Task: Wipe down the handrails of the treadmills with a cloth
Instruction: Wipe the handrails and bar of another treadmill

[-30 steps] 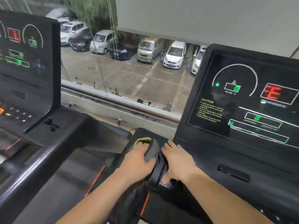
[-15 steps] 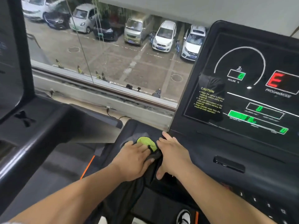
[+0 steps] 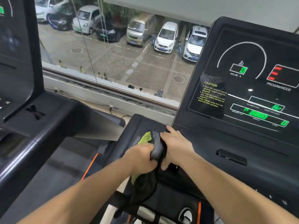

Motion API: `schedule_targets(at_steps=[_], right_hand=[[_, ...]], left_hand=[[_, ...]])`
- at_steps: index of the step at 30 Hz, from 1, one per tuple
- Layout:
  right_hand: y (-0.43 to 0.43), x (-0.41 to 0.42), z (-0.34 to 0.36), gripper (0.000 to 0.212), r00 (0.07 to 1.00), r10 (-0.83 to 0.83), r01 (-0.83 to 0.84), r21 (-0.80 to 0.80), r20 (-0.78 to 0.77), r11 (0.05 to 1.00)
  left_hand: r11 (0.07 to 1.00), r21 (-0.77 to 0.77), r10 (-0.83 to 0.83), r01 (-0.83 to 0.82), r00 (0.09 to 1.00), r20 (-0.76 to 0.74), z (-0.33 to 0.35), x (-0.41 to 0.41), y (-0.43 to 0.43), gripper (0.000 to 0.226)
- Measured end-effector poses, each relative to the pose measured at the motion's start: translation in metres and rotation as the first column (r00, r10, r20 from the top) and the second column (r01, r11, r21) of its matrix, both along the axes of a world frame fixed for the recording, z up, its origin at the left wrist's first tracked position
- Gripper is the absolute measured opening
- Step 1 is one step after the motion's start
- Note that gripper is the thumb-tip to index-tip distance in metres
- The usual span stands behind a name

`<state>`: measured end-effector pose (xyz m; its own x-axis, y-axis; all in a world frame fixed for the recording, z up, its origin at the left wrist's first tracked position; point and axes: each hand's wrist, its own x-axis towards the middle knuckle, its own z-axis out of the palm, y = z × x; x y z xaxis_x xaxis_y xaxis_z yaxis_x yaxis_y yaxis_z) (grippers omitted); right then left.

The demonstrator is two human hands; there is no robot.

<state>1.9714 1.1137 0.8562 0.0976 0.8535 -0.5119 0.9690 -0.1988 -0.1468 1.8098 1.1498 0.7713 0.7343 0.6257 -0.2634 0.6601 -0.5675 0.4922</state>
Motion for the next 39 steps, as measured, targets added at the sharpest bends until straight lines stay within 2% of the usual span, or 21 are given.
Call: schedule_targets(at_steps=[1,3,5,8,10,12,14,15,17,19,20,22,24,25,26,28,31,34,36,37,39], right_hand=[[-0.001,0.002,-0.001,0.118,1.000,0.004,-0.004,0.011,-0.005,1.000],[-0.001,0.005,-0.007,0.120,0.999,0.031,-0.031,0.019,0.006,0.999],[0.000,0.006,-0.016,0.121,0.997,0.076,-0.077,0.034,0.030,0.996],[0.001,0.007,-0.020,0.119,0.995,0.093,-0.095,0.059,0.031,0.994],[0.003,0.008,-0.018,0.119,0.995,0.095,-0.096,0.044,0.020,0.994],[0.003,0.009,-0.017,0.126,1.000,0.030,-0.030,0.024,-0.006,0.999],[0.002,0.008,-0.017,0.141,0.999,-0.048,0.048,0.005,-0.018,0.999],[0.002,0.007,-0.018,0.147,0.998,-0.064,0.064,-0.002,-0.012,0.998],[0.003,0.005,-0.019,0.153,0.997,-0.083,0.083,-0.001,0.000,0.997],[0.003,0.003,-0.018,0.155,0.996,-0.084,0.084,-0.008,0.010,0.996],[0.003,0.002,-0.016,0.153,0.997,-0.076,0.077,-0.013,0.009,0.997],[0.004,0.003,-0.015,0.144,0.998,-0.066,0.066,-0.023,0.003,0.998],[0.004,0.003,-0.016,0.131,1.000,-0.020,0.021,-0.020,0.017,1.000],[0.005,0.003,-0.019,0.127,0.999,0.012,-0.012,-0.005,0.032,1.000],[0.005,0.004,-0.022,0.125,0.998,0.039,-0.039,0.001,0.048,0.999],[0.006,0.006,-0.024,0.121,0.993,0.091,-0.091,-0.008,0.080,0.996],[0.006,0.010,-0.024,0.116,0.989,0.124,-0.125,0.014,0.086,0.992],[0.005,0.009,-0.024,0.121,0.992,0.107,-0.110,0.031,0.065,0.994],[0.003,0.008,-0.022,0.131,0.999,0.035,-0.036,0.032,0.026,0.999],[0.002,0.007,-0.020,0.137,1.000,-0.014,0.014,0.021,0.007,1.000],[0.001,0.005,-0.018,0.147,0.998,-0.060,0.060,0.009,0.009,0.998]], left_hand=[[0.995,0.000,-0.098,0.099,0.990,-0.105,0.002,-0.005,0.012,0.032],[0.928,0.145,-0.284,0.344,0.901,-0.327,0.019,-0.014,0.032,0.029],[0.784,0.324,-0.389,0.529,0.826,-0.407,0.020,-0.021,0.044,0.033],[0.747,0.369,-0.400,0.553,0.817,-0.416,0.010,-0.029,0.047,0.034],[0.798,0.442,-0.303,0.409,0.907,-0.293,0.009,-0.019,0.032,0.029],[0.922,0.359,-0.071,0.142,0.976,-0.204,0.018,0.009,0.007,0.028],[0.943,0.272,0.229,-0.189,0.966,-0.121,0.020,0.037,-0.013,0.027],[0.920,0.170,0.371,-0.354,0.925,-0.084,0.018,0.047,-0.017,0.028],[0.767,-0.143,0.624,-0.625,0.779,-0.059,0.023,0.054,-0.011,0.033],[0.646,-0.365,0.706,-0.670,0.707,-0.049,0.018,0.050,0.000,0.024],[0.657,-0.407,0.689,-0.635,0.725,-0.020,0.018,0.045,0.002,0.019],[0.789,-0.380,0.532,-0.483,0.847,0.027,0.016,0.031,0.002,0.018],[0.951,-0.194,0.234,-0.239,0.971,-0.048,0.012,0.016,0.007,0.018],[0.994,-0.062,0.077,-0.087,0.986,-0.150,0.015,0.009,0.010,0.019],[0.993,0.094,-0.040,0.065,0.968,-0.249,0.017,0.005,0.015,0.021],[0.896,0.335,-0.165,0.293,0.918,-0.360,0.020,0.000,0.021,0.032],[0.799,0.472,-0.190,0.372,0.902,-0.387,0.015,0.004,0.020,0.033],[0.918,0.364,-0.059,0.160,0.960,-0.274,0.014,0.023,0.011,0.029],[0.977,0.124,0.187,-0.172,0.976,-0.116,0.011,0.039,0.010,0.027],[0.940,-0.034,0.339,-0.341,0.940,-0.046,0.008,0.043,0.010,0.029],[0.752,-0.315,0.620,-0.579,0.784,0.038,0.004,0.043,0.010,0.026]])
